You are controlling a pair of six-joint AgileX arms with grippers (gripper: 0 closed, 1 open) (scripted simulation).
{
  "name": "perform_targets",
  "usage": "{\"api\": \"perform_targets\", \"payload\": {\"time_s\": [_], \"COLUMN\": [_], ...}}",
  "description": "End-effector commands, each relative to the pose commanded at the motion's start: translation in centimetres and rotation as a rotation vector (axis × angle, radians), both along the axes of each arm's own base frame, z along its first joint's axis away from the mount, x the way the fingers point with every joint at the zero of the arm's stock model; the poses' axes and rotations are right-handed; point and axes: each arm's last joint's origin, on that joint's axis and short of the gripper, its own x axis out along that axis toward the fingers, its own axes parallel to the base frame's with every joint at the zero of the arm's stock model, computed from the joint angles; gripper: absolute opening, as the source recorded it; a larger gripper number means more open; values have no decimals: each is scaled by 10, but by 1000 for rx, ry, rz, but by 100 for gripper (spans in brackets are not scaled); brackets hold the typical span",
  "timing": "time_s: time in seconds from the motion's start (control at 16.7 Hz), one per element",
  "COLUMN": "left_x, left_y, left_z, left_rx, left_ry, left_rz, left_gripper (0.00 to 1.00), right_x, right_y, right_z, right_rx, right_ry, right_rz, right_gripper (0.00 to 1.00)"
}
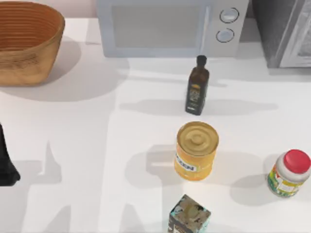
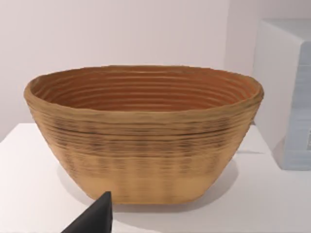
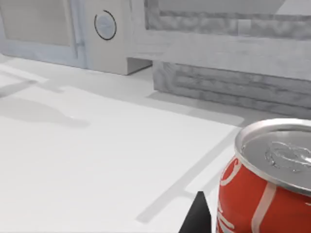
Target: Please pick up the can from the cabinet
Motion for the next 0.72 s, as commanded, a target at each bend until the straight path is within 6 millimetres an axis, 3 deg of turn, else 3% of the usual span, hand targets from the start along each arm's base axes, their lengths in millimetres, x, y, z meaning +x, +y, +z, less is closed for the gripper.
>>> {"api": "perform_targets", "payload": {"time_s": [0.6,0.72], "left_x": [0,0], "left_y": [0,0], "left_z": [0,0], "left_rx": [0,0], "left_ry": [0,0], "left_rz": [0,0], "left_gripper": [100,100], "right_x": [0,0], "right_y": [0,0], "right_z": [0,0], "right_rx": [0,0], "right_ry": [0,0], "right_rz": [0,0], "right_gripper": [98,100]}}
